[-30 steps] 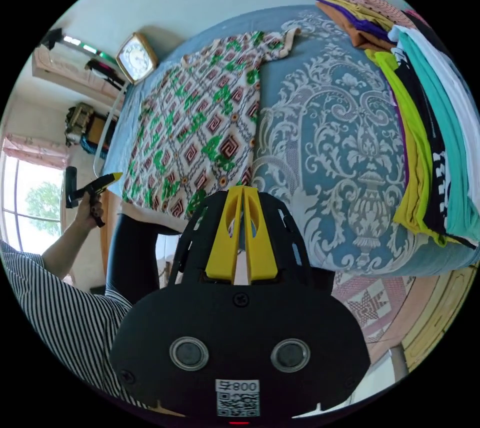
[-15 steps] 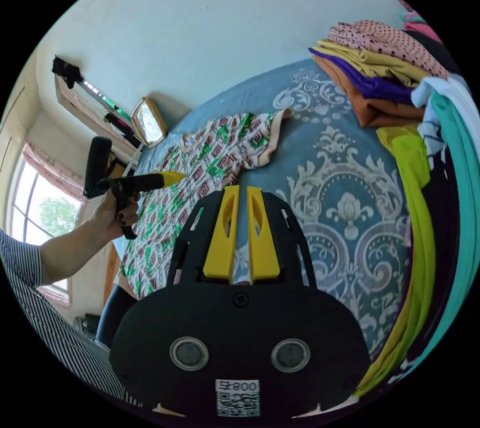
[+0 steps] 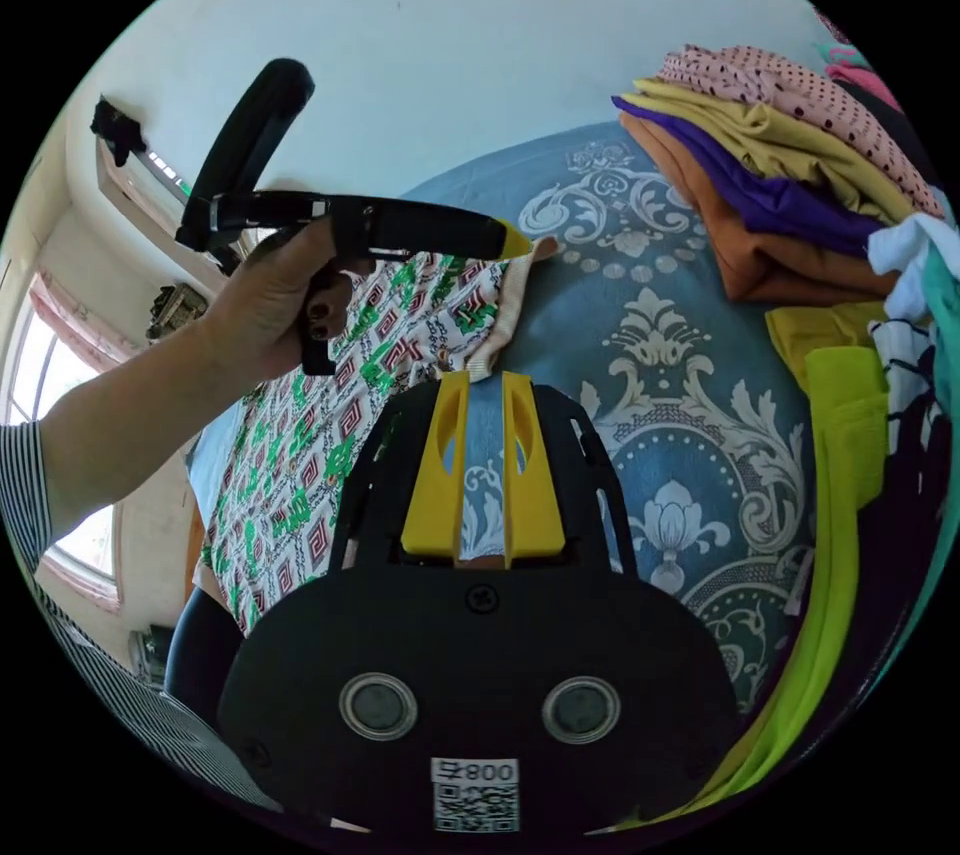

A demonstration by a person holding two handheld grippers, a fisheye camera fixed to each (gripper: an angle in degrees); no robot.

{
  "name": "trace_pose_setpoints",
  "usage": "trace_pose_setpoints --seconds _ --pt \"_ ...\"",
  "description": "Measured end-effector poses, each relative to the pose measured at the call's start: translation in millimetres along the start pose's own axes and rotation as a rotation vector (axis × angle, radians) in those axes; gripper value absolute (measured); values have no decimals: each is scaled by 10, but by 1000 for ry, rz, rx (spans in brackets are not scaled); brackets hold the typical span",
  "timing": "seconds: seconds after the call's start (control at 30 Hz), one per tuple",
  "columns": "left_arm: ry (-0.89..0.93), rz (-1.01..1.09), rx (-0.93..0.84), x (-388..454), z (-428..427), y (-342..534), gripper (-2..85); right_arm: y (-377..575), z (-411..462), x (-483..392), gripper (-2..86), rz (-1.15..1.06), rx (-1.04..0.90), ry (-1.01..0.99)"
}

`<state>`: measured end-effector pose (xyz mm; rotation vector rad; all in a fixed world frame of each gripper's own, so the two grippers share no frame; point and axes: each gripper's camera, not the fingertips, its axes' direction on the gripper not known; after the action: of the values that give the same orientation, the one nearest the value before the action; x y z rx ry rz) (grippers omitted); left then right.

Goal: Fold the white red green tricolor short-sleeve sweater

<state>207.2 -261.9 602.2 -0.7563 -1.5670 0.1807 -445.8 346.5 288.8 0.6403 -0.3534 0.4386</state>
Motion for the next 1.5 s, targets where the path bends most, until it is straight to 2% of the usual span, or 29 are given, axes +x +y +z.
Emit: trace_pose_setpoints --seconds 0.23,0.37,0.57,0.77,0.93,1.3,1.5 --pt "-148 18 -120 26 -120 -779 76 -161 348 52 38 -2 -52 0" --pt "-173 5 -93 -39 -295 -1020 40 -237 531 83 18 11 -62 4" --pt "-32 -62 28 -342 -716 -1231 24 -311 675 109 7 7 -14 -43" --pt "197 -243 197 -943 -1093 -1154 22 -386 749 -155 3 -85 80 -111" --pt "359 -398 278 -1510 -1193 -902 24 -484 925 -509 3 -204 63 -110" --pt "322 -553 228 -2242 -1180 -623 30 -720 1608 -897 4 -315 -113 -94" --pt "291 -548 275 -2468 -1261 -572 39 -887 1822 -935 6 -309 -178 -95"
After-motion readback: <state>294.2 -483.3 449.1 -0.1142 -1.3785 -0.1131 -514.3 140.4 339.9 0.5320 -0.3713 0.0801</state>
